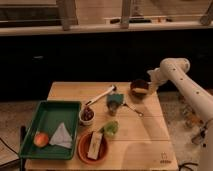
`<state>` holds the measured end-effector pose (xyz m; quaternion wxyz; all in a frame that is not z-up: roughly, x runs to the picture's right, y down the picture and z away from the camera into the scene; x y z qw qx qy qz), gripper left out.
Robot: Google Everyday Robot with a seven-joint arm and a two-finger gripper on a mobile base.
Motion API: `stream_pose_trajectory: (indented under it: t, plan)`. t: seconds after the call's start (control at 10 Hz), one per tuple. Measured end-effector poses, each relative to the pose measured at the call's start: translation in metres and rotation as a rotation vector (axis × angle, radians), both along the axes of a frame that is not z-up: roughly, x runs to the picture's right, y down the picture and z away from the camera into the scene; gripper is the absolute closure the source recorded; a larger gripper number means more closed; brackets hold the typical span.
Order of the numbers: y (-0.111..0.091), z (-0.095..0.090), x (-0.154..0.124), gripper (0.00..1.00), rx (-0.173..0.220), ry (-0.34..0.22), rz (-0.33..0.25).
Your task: Place banana in purple bowl
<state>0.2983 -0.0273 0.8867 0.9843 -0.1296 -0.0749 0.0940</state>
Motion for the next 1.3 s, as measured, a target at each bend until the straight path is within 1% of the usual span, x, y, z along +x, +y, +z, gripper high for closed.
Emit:
stream_pose_trajectory:
  t: [0.4, 1.3]
  plan:
    - [-0.0028, -0.0034, 0.0015, 0.2, -0.001, -0.017, -0.015]
    - [-0.0021, -0.0029, 0.0013, 0.2, -0.002, -0.019, -0.015]
